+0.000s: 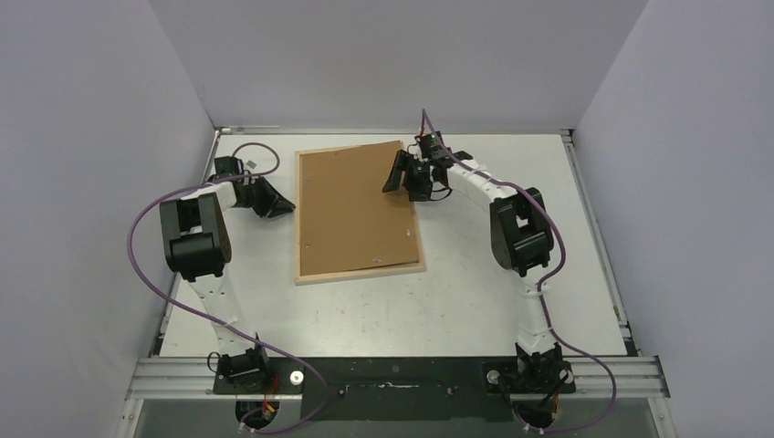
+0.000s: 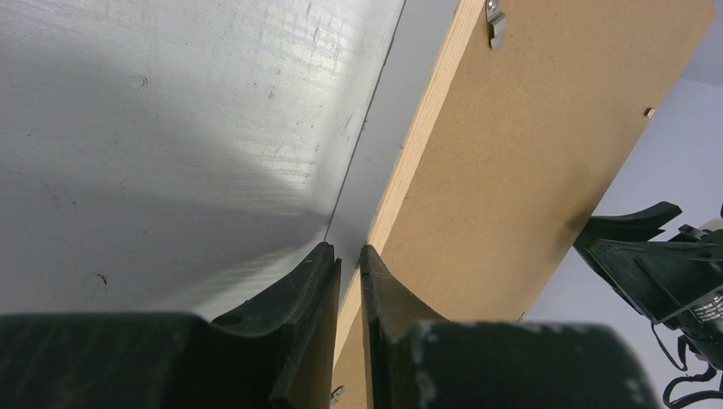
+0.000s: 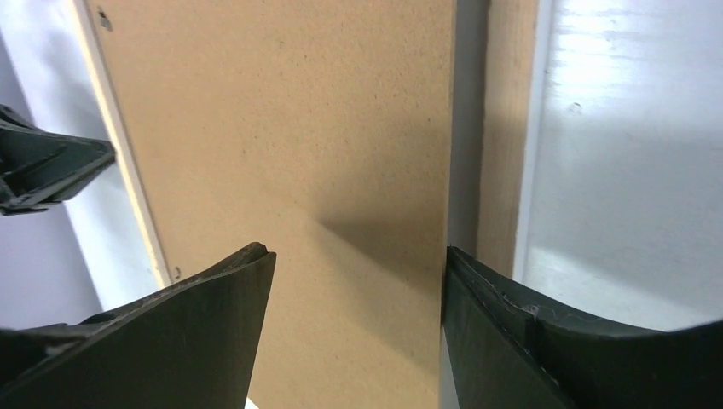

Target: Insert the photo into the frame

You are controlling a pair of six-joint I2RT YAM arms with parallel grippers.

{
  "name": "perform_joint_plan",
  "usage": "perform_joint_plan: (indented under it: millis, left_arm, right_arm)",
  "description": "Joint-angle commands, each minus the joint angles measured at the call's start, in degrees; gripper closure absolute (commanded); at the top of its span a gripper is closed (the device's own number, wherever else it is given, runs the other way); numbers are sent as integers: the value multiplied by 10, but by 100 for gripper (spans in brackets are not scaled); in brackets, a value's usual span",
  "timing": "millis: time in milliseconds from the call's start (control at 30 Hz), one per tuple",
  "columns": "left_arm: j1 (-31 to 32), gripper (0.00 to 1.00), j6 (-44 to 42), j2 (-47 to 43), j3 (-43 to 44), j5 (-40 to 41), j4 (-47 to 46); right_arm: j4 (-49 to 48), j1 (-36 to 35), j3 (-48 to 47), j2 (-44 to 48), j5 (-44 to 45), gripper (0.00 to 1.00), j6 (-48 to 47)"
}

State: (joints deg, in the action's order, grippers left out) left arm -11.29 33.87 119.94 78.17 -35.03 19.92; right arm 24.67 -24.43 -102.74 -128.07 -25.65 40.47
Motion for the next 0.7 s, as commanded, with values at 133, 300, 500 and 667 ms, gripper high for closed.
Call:
perform_joint_plan:
  millis: [133, 300, 500, 667]
  left_arm:
    - [0, 86, -16, 11, 14, 7, 26]
    - [0, 86, -18, 12, 14, 7, 28]
    - [0, 86, -17, 15, 17, 7, 30]
    - [0, 86, -17, 16, 20, 7, 31]
  right_arm:
    - [55, -7, -26, 30, 70, 32, -28]
    - [49, -9, -19, 39, 83, 35, -28]
    - [43, -8, -20, 35, 74, 40, -19]
    - [54, -12, -18, 28, 59, 42, 2]
